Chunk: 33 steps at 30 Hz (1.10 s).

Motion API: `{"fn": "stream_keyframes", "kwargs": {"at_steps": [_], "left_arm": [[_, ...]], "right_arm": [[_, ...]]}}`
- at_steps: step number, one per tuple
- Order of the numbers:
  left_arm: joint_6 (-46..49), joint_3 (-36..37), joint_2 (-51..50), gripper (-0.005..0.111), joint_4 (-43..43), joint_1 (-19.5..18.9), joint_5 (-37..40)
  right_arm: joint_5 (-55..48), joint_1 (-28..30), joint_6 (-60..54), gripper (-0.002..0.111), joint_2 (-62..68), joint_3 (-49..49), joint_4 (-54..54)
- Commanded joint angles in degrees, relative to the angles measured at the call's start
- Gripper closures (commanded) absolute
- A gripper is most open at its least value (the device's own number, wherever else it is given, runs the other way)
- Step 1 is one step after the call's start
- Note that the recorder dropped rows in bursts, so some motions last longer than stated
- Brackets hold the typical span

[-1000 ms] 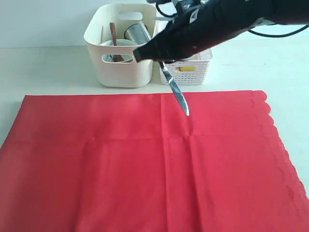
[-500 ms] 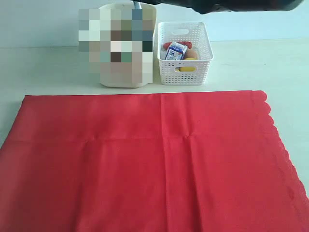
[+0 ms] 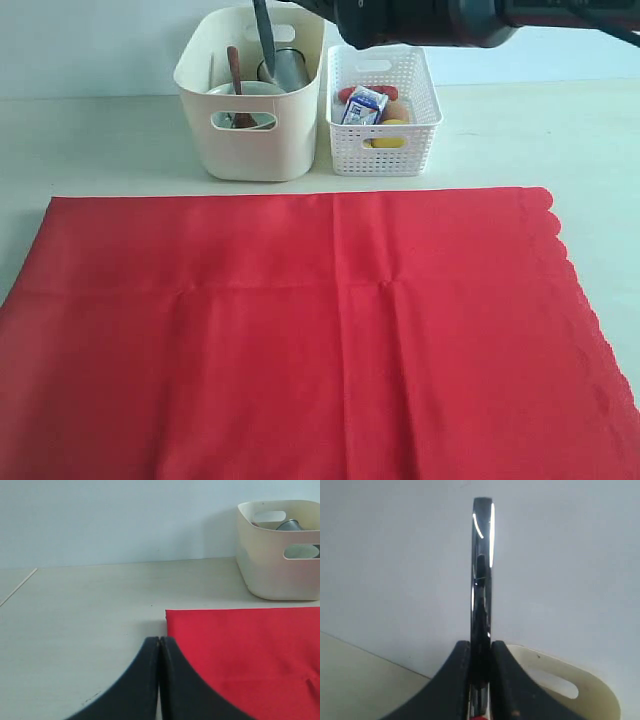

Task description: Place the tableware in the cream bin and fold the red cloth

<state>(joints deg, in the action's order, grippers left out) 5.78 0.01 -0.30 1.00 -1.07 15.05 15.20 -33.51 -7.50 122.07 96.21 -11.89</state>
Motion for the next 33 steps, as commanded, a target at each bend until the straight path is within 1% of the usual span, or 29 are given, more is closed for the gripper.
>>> {"fn": "stream_keyframes", "kwargs": {"at_steps": [1,3,7,13,15,19,24,28,29,33], "left_arm": [[0.0,0.0,0.3,0.104,0.5,-0.2,-0.1],[0.0,0.0,0.3,0.104,0.5,-0.2,-0.1],[0.0,0.0,0.3,0.104,0.5,-0.2,-0.1],[0.0,0.0,0.3,0.104,0.5,-0.2,-0.1],[0.0,0.0,0.3,0.104,0.5,-0.2,-0.1],[0.0,0.0,0.3,0.104,0.5,-0.2,-0.1],[0.0,0.0,0.3,0.104,0.5,-0.2,-0.1],[0.0,0.0,0.3,0.104,0.5,-0.2,-0.1],[0.0,0.0,0.3,0.104,0.5,-0.2,-0.1],[0.0,0.0,0.3,0.104,0.5,-0.2,-0.1]], "right_arm": [[1.9,-0.1,-0.3,0.107,0.0,1.4,-0.1],[2.1,-0.1,-0.3,0.104,0.0,1.4,-0.1],[2.1,0.0,-0.3,0.091,0.0,1.4,-0.1],[1.2,0.0,-0.3,0.062,0.0,1.4,-0.2],[0.7,0.0,-0.3,0.057,0.0,1.4,-0.2],[-1.8,0.0,0.1,0.057,-0.7,1.4,-0.2],[-9.2,0.0,0.3,0.057,-3.4,1.4,-0.4],[-19.0,0.0,1.6,0.057,-6.5,1.4,-4.4],[-22.5,0.0,1.6,0.057,-7.4,1.4,-3.8],[-30.6,0.0,1.3,0.057,-10.5,1.4,-0.7]]}}
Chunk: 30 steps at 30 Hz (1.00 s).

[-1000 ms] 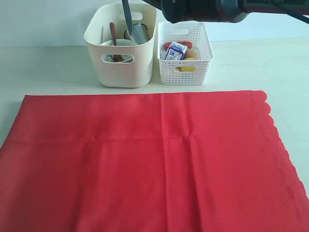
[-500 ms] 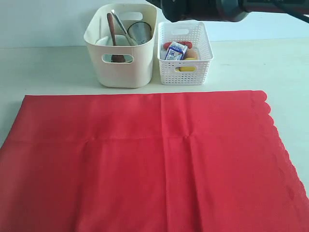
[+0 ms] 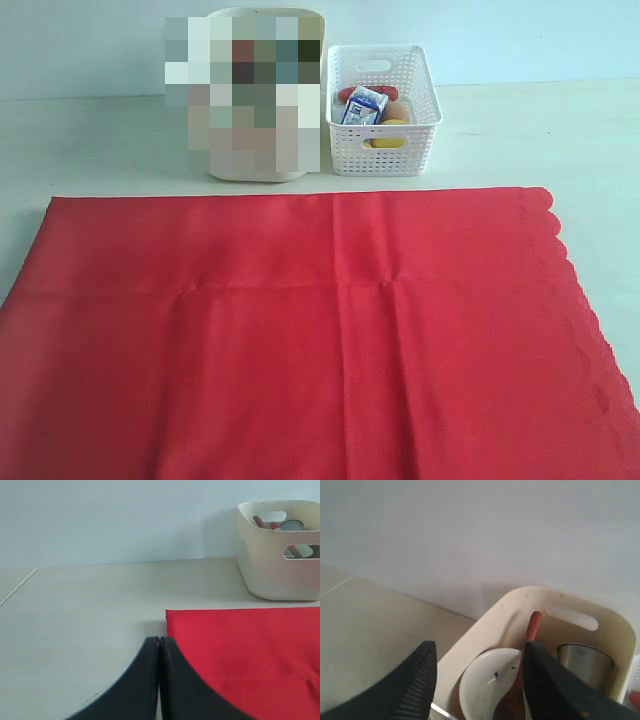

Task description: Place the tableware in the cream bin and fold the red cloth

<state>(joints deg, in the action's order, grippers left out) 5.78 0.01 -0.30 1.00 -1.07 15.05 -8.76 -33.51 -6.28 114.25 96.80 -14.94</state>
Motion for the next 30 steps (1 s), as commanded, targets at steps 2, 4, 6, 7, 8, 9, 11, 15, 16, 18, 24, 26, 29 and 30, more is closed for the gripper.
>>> {"fn": "stream_keyframes", "kwargs": {"at_steps": [2,4,6,7,8,9,11,15,16,18,24,26,29,30], "left_arm": [[0.0,0.0,0.3,0.104,0.5,-0.2,-0.1],[0.0,0.0,0.3,0.104,0.5,-0.2,-0.1],[0.0,0.0,0.3,0.104,0.5,-0.2,-0.1],[0.0,0.0,0.3,0.104,0.5,-0.2,-0.1],[0.0,0.0,0.3,0.104,0.5,-0.2,-0.1],[0.0,0.0,0.3,0.104,0.5,-0.2,-0.1],[0.0,0.0,0.3,0.104,0.5,-0.2,-0.1],[0.0,0.0,0.3,0.104,0.5,-0.2,-0.1],[0.0,0.0,0.3,0.104,0.5,-0.2,-0.1],[0.0,0.0,0.3,0.104,0.5,-0.2,-0.1],[0.0,0.0,0.3,0.104,0.5,-0.2,-0.1],[0.0,0.0,0.3,0.104,0.5,-0.2,-0.1],[0.0,0.0,0.3,0.104,0.5,-0.2,-0.1],[0.0,0.0,0.3,0.104,0.5,-0.2,-0.1]], "right_arm": [[-9.5,0.0,0.2,0.057,-3.8,0.8,3.8],[-13.9,0.0,0.2,0.058,-5.6,0.8,4.9],[-18.7,0.0,0.2,0.067,-7.6,0.8,5.2],[-21.0,0.0,0.2,0.077,-8.8,0.6,5.3],[-23.0,0.0,0.2,0.087,-9.8,0.5,5.3],[-24.2,0.0,0.3,0.095,-11.0,-0.3,5.6],[-24.0,0.0,1.0,0.108,-14.1,-3.4,7.7],[-23.8,0.0,5.4,0.108,-20.9,-10.2,14.2],[-23.7,0.0,5.9,0.108,-21.9,-11.3,14.9],[-23.7,0.0,8.2,0.108,-24.6,-13.9,17.1],[-23.2,0.0,15.7,0.108,-32.1,-22.8,23.9],[-22.6,0.0,17.9,0.108,-34.9,-26.0,25.4],[-22.4,0.0,22.6,0.108,-38.7,-31.1,28.7],[-22.4,0.0,24.6,0.108,-40.0,-32.9,30.0]]}}
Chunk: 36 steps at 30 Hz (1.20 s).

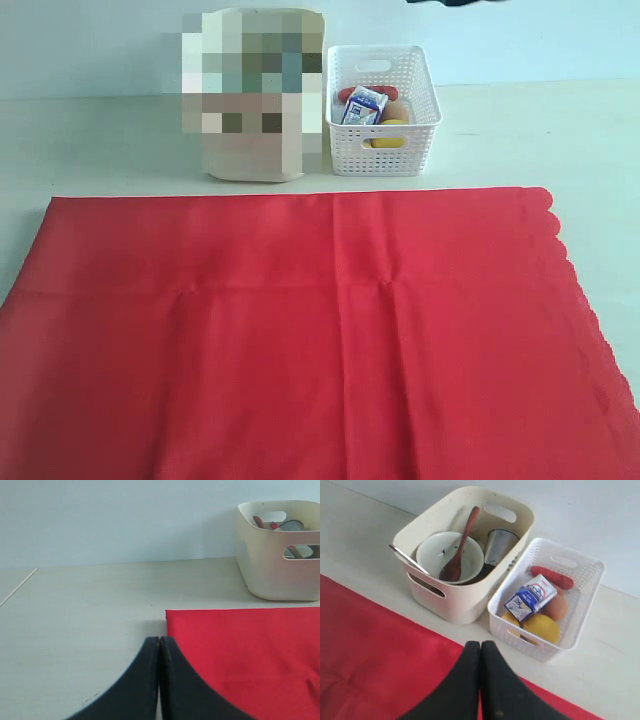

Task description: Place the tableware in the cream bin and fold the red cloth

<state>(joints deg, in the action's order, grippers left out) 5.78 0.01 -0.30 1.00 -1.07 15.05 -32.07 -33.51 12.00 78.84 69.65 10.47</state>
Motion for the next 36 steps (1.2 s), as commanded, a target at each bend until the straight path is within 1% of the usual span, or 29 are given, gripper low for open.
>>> {"fn": "stream_keyframes", "kwargs": {"at_steps": [1,10,16,18,22,26,27,30,31,32,34,36], "left_arm": [[0.0,0.0,0.3,0.104,0.5,-0.2,-0.1],[0.0,0.0,0.3,0.104,0.5,-0.2,-0.1],[0.0,0.0,0.3,0.104,0.5,-0.2,-0.1],[0.9,0.0,0.3,0.104,-0.5,-0.2,-0.1],[7.1,0.0,0.3,0.104,-8.3,-0.2,-0.4],[7.2,0.0,0.3,0.104,-8.4,-0.2,-0.4],[8.8,0.0,0.3,0.104,-10.0,-0.2,-0.4],[15.7,0.0,0.3,0.104,-21.9,-0.2,-0.4],[16.0,0.0,0.3,0.104,-25.7,-0.2,-0.8],[16.0,0.0,0.3,0.104,-27.7,-0.2,-1.7],[15.7,0.0,0.3,0.104,-26.5,-0.2,-5.7],[12.4,0.0,0.3,0.104,-21.4,-0.2,-11.2]], "right_arm": [[1.1,0.0,8.0,0.108,-5.6,-7.3,5.9],[2.5,0.0,29.8,0.108,-14.2,-26.0,22.4],[5.1,0.0,42.1,0.108,-15.5,-35.5,28.9],[6.7,0.0,43.7,0.108,-15.5,-37.4,29.1],[8.7,0.0,43.7,0.108,-15.5,-39.3,29.1],[8.6,0.0,43.6,0.108,-15.5,-39.3,29.1],[8.7,0.0,43.6,0.108,-15.5,-39.3,28.9],[9.5,0.0,43.7,0.108,-15.5,-39.3,28.9],[9.8,0.0,43.7,0.108,-15.5,-39.3,28.9],[9.9,0.0,43.7,0.108,-15.5,-39.3,28.9],[10.8,0.0,43.7,0.108,-15.5,-39.3,28.7],[11.5,0.0,43.7,0.108,-15.5,-39.3,28.7]]}}
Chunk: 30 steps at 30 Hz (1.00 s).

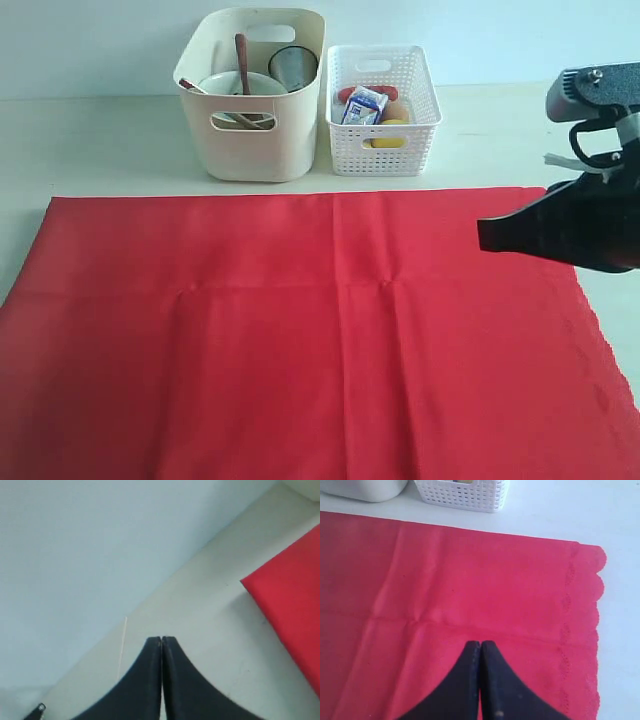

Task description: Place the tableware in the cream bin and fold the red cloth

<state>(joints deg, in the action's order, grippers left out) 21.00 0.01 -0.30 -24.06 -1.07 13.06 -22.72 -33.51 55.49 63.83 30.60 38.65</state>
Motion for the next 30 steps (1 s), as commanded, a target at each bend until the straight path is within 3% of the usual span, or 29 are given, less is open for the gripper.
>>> {"fn": "stream_keyframes", "kwargs": {"at_steps": [1,4,7,9,14,19,24,27,30], "left_arm": [[-6.6,0.0,0.3,0.104,7.6,-0.2,-12.4],[-27.2,0.0,0.3,0.104,19.9,-0.2,-17.2],[-47.9,0.0,0.3,0.104,21.3,-0.2,-24.1],[-55.8,0.0,0.3,0.104,21.3,-0.2,-24.6],[-57.0,-9.0,-5.0,0.104,21.3,-0.2,-5.9],[-54.2,-18.3,-19.0,0.104,21.2,-0.2,3.0],[-54.3,-22.4,-27.4,0.104,21.2,-0.2,-0.1],[-54.4,-22.4,-30.0,0.104,21.2,-0.2,-10.2],[-54.4,-22.9,-32.7,0.104,21.2,-0.2,-15.3]], "right_arm": [[2.4,0.0,0.1,0.108,-0.5,-0.2,0.5],[4.2,0.0,0.1,0.108,-0.5,-0.2,0.5],[6.1,0.0,0.1,0.108,-0.5,-0.2,0.5],[7.0,0.0,0.1,0.108,-0.5,-0.2,0.9],[9.2,0.0,-0.1,0.108,-0.4,-0.2,1.2],[11.3,0.0,-0.1,0.108,0.4,-0.2,2.0],[11.9,0.0,0.1,0.108,1.6,-0.2,2.0],[11.9,0.0,0.1,0.108,2.1,-0.2,2.0],[11.9,0.0,0.1,0.108,2.1,-0.2,2.0]]}}
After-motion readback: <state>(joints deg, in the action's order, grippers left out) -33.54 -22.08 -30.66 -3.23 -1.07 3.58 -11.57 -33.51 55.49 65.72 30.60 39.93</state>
